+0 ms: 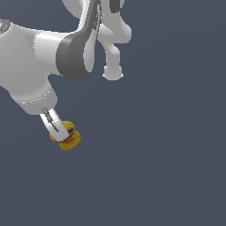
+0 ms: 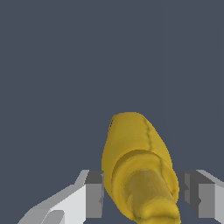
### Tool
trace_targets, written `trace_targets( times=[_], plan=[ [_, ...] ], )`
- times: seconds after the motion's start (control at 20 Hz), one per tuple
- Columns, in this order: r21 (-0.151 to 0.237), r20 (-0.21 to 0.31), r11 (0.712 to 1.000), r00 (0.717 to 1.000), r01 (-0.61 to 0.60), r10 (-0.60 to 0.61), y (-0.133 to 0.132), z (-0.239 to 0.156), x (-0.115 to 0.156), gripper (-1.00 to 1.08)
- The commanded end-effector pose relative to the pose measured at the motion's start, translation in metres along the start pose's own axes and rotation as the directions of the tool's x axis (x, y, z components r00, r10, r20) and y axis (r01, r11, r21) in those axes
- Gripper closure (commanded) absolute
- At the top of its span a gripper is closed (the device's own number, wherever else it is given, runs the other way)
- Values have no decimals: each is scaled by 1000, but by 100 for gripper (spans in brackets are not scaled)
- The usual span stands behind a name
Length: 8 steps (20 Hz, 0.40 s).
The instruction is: Pick up the object and move it to a goal position.
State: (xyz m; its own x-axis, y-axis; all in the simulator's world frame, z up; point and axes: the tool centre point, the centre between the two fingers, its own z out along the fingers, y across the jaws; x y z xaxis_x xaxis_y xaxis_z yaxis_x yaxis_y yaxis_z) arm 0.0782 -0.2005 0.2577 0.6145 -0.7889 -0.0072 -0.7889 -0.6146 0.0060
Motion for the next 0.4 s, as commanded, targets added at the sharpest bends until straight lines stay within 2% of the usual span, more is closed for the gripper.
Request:
trace_targets(
  times=[0.0,0.35],
  plan=[
    [6,-7,1000,1000,1,-1,0,-8,7,108],
    [6,-7,1000,1000,0,0,1,-9,13,108]
  ],
)
